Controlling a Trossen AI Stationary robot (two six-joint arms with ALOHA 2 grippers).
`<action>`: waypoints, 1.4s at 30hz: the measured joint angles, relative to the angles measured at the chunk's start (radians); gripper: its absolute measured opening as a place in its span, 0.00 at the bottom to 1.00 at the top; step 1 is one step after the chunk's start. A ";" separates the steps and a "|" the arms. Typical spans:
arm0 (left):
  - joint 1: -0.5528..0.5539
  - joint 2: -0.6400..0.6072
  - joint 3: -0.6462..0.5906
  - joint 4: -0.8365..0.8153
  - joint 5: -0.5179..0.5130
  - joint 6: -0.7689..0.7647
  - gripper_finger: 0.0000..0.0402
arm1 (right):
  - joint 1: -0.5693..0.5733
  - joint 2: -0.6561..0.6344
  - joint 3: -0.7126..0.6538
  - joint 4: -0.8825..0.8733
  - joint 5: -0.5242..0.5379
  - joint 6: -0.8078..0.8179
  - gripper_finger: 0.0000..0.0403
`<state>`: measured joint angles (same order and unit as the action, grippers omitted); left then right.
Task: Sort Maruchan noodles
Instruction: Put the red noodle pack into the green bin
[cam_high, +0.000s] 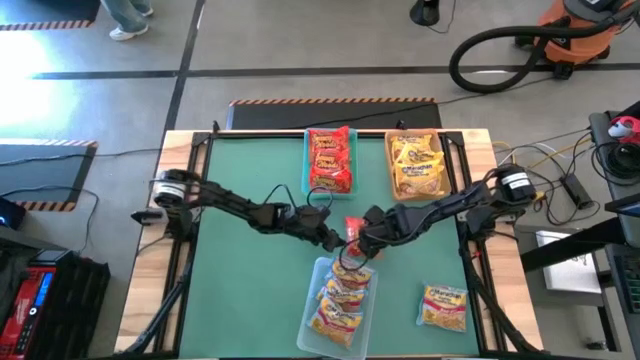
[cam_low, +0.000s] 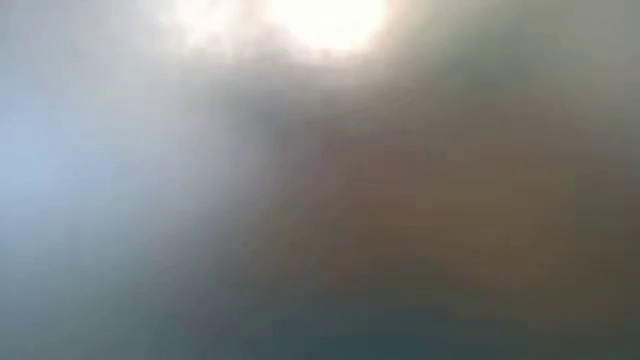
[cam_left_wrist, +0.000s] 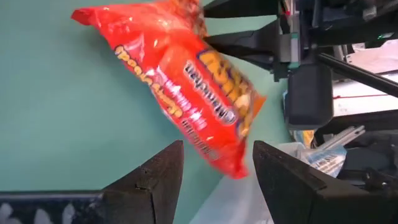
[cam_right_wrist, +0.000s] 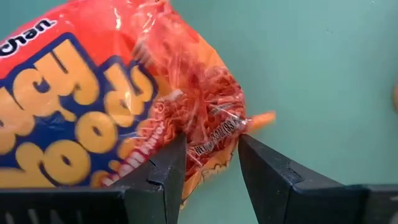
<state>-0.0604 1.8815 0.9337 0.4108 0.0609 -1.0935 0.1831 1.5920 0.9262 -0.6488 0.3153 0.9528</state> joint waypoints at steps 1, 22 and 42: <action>0.003 0.006 0.000 0.008 0.008 0.000 0.44 | -0.006 0.010 0.000 0.010 0.001 0.000 0.35; 0.092 -0.008 -0.001 -0.036 0.062 -0.049 0.44 | -0.141 0.086 -0.005 0.274 -0.012 -0.157 0.34; 0.125 0.068 -0.001 0.052 0.030 -0.176 0.44 | -0.141 0.086 -0.012 0.290 -0.014 -0.258 0.34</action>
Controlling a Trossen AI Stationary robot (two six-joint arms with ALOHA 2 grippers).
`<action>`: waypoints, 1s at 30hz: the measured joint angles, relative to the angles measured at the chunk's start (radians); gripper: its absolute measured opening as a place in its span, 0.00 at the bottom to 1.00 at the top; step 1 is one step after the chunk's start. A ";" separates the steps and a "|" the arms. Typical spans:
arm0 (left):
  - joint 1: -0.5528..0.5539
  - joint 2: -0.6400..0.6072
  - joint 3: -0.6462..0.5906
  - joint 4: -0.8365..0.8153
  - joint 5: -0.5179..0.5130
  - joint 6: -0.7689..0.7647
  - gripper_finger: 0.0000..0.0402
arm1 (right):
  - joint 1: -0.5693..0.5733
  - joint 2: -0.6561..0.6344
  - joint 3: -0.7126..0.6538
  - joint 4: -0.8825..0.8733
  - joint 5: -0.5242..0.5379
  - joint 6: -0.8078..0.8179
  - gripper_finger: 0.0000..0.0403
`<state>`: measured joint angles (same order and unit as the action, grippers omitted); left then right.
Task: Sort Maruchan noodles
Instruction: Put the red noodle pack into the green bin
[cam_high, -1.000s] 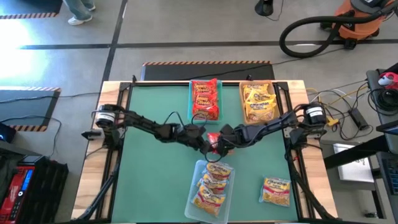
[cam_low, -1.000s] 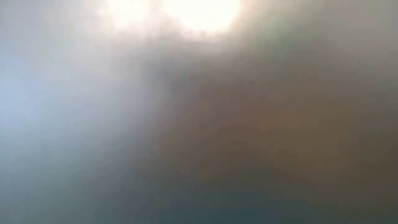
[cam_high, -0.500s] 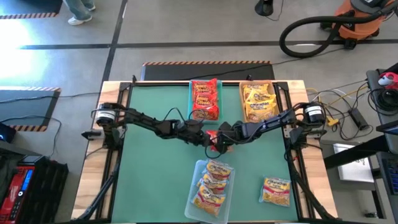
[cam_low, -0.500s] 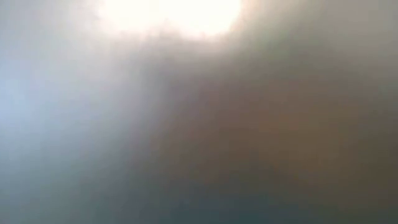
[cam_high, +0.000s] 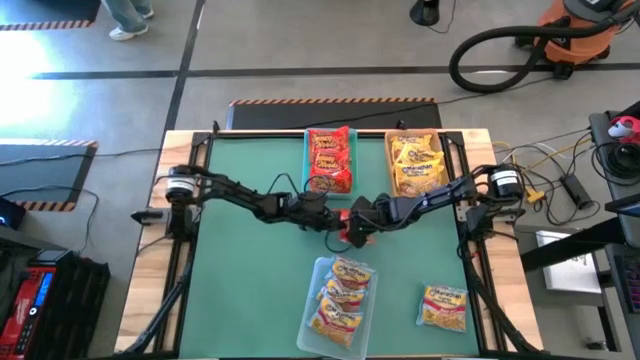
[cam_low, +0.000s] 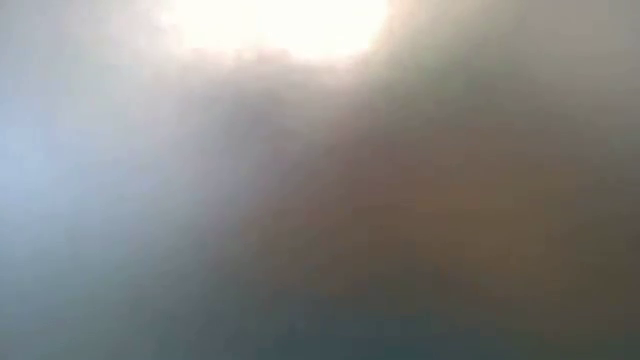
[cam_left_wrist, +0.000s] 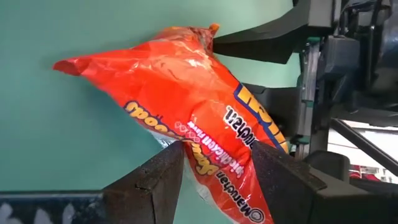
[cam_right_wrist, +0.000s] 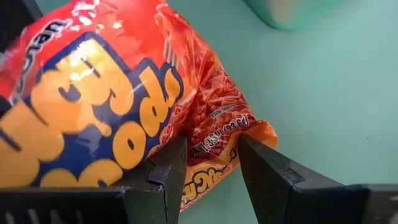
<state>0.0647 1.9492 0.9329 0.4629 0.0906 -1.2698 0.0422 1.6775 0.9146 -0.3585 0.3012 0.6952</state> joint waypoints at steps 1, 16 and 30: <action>0.000 0.007 0.000 0.014 -0.001 0.001 0.44 | 0.000 0.000 0.000 0.001 -0.006 0.000 0.34; 0.002 0.033 0.000 0.061 0.033 -0.027 0.45 | 0.000 0.000 -0.001 0.007 -0.017 0.000 0.34; 0.004 0.038 0.001 0.047 0.113 0.012 0.46 | 0.000 0.000 -0.001 0.021 -0.023 0.002 0.34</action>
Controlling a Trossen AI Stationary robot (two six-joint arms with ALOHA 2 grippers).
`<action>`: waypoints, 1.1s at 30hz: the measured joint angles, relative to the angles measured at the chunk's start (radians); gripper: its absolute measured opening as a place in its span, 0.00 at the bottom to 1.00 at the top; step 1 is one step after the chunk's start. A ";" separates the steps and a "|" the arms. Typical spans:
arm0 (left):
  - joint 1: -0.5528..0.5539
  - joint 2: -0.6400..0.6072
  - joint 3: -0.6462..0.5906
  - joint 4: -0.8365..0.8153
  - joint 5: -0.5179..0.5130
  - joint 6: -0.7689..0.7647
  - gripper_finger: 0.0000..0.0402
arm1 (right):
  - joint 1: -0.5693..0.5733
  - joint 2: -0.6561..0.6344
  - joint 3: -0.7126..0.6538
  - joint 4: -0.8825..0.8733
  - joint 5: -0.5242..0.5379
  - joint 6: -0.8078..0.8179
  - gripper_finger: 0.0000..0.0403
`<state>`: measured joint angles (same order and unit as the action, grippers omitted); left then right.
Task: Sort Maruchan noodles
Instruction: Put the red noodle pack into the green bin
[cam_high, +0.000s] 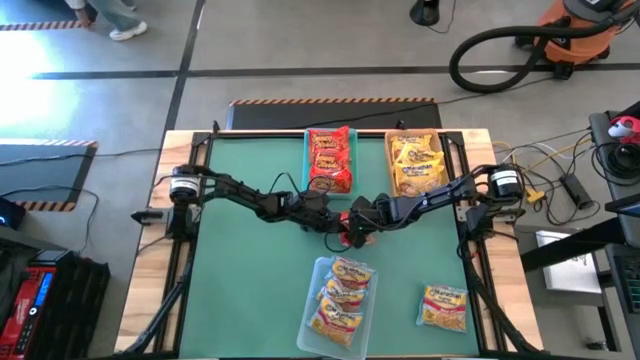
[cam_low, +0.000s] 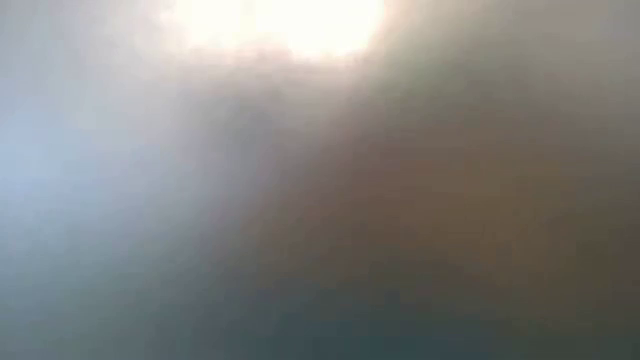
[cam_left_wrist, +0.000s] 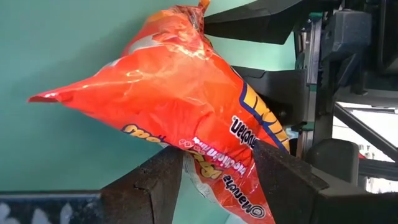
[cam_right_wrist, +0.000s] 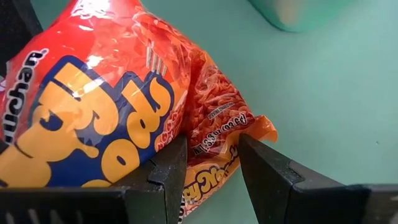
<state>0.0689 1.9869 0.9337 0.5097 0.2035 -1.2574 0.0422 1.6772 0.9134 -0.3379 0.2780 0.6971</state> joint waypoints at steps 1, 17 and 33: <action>0.000 0.000 0.000 0.004 0.001 0.003 0.46 | 0.000 0.000 0.000 0.000 0.000 0.000 0.34; -0.002 -0.001 0.081 -0.125 0.049 0.096 0.46 | 0.001 0.000 0.000 0.005 -0.001 -0.001 0.34; -0.031 -0.016 0.056 -0.155 0.071 -0.006 0.59 | -0.001 0.000 0.003 0.016 -0.057 0.008 0.35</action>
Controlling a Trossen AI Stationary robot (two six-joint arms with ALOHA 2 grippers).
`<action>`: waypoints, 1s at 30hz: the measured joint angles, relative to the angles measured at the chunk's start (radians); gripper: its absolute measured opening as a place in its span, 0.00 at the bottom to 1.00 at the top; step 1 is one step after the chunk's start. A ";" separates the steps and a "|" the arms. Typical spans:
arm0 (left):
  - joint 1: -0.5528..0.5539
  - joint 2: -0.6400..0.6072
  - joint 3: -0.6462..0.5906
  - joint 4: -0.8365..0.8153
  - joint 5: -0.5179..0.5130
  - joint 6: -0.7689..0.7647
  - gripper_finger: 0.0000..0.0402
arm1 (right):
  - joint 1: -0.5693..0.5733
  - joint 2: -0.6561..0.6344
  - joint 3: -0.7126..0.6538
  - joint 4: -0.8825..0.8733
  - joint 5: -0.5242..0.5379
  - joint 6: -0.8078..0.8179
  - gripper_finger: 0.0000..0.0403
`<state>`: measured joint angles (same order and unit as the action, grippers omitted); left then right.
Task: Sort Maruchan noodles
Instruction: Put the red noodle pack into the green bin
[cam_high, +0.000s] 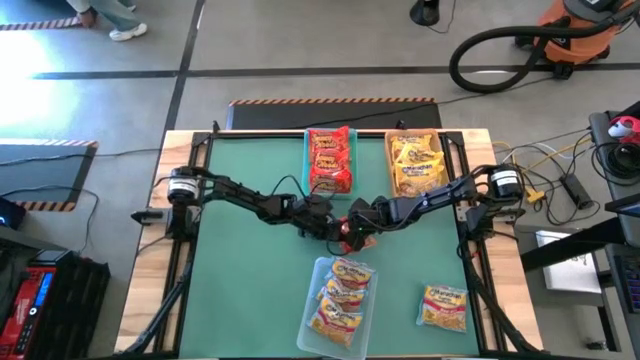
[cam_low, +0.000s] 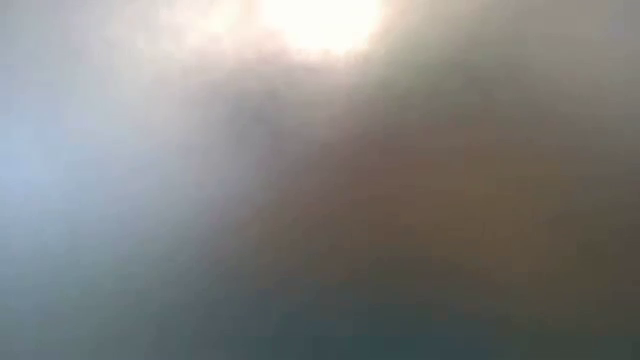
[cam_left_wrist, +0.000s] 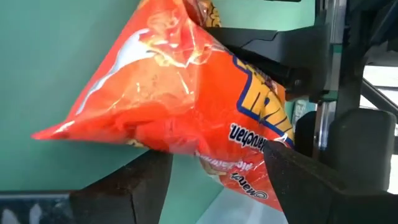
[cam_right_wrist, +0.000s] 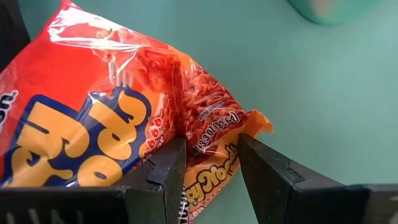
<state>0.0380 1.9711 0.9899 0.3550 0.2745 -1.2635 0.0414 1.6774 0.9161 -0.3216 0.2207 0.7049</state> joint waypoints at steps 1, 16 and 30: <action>0.000 -0.004 -0.004 0.000 -0.001 -0.004 0.59 | 0.000 0.000 0.000 -0.001 0.000 0.004 0.35; -0.044 -0.078 -0.166 0.156 -0.204 -0.164 0.59 | -0.001 0.000 -0.001 0.026 -0.015 0.046 0.34; -0.044 -0.059 -0.166 0.204 -0.316 -0.169 0.59 | -0.001 0.000 -0.002 0.071 -0.050 0.047 0.34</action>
<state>-0.0059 1.9125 0.8242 0.5586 -0.0413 -1.4322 0.0406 1.6775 0.9138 -0.2504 0.1711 0.7523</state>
